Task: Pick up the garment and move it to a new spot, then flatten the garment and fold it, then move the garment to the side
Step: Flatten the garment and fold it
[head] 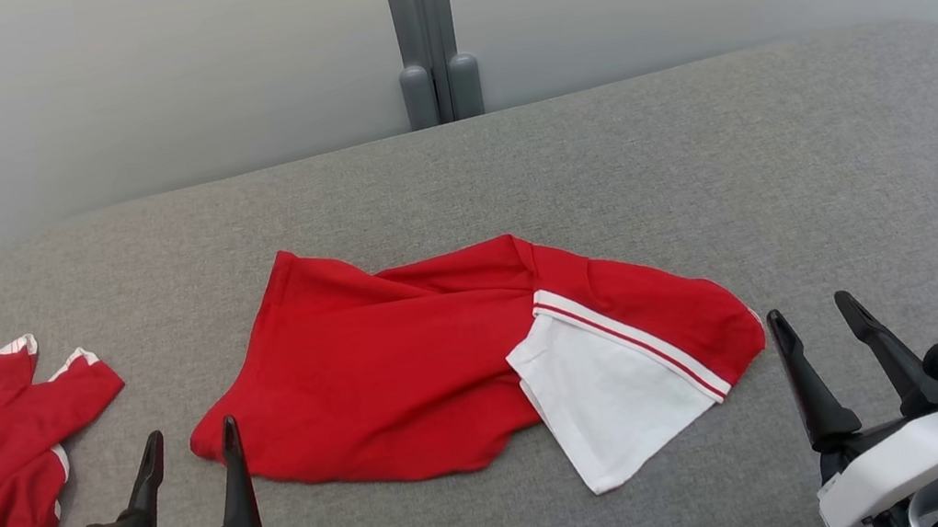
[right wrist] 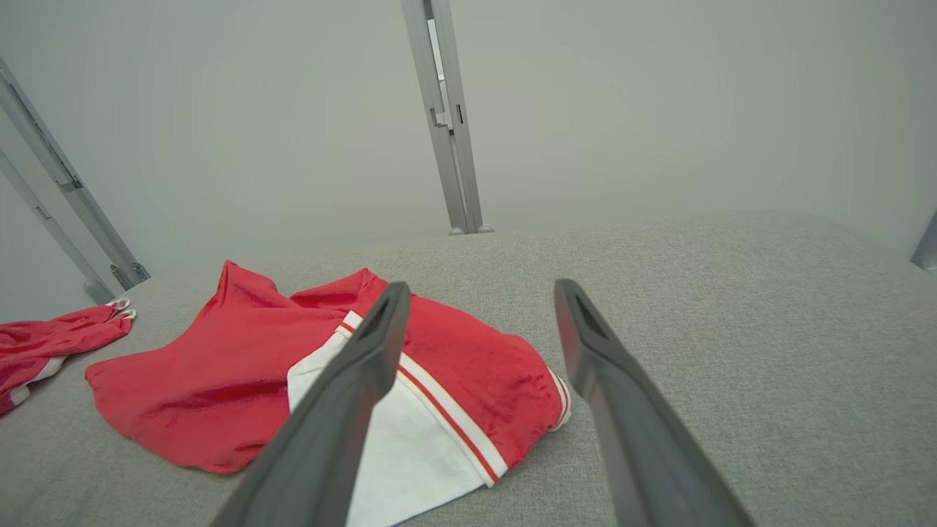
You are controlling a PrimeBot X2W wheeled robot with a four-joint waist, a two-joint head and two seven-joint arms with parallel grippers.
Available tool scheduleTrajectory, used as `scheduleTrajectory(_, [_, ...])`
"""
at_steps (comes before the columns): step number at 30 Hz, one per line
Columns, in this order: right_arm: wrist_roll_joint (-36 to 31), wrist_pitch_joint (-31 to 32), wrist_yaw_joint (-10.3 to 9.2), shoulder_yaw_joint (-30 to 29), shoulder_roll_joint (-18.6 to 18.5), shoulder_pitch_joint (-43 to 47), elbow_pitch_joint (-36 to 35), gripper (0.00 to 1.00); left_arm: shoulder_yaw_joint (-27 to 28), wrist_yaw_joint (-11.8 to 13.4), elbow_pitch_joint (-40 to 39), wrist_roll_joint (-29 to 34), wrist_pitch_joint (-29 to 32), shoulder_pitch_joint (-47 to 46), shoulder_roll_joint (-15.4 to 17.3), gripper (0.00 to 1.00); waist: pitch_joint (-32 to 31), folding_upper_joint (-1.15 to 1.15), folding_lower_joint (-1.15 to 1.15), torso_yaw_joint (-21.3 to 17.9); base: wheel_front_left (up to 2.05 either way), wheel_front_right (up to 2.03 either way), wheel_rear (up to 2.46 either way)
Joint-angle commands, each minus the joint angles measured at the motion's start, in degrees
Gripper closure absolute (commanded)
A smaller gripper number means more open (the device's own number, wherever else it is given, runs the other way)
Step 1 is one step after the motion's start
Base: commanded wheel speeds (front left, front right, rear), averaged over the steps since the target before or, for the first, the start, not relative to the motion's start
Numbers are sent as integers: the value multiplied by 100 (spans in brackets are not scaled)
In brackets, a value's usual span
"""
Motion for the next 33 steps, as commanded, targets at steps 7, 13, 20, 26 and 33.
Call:
scheduleTrajectory(7, [-77,90,-4,120,-107,-6,-3,0,-34,2,19,33,-9,-73,19,0,66,0,0,91,0,0,0])
scheduleTrajectory(13, [-2,215,-4,721,-361,-199,266,0,-123,-28,-89,178,-14,-459,-65,0,512,0,0,391,0,0,0])
scheduleTrajectory(20, [144,289,-5,1361,-600,-499,998,0,-230,-85,-206,370,-19,-1014,-321,0,1115,0,0,815,0,0,0])
scheduleTrajectory(26, [213,358,-5,1792,-822,-826,1697,0,-173,-140,-263,529,-21,-1213,-521,0,1382,0,0,984,0,0,0])
scheduleTrajectory(33, [284,707,0,2490,-1067,-1105,2264,53,30,-216,-240,639,-22,-1244,-664,0,1462,0,0,1004,0,0,0])
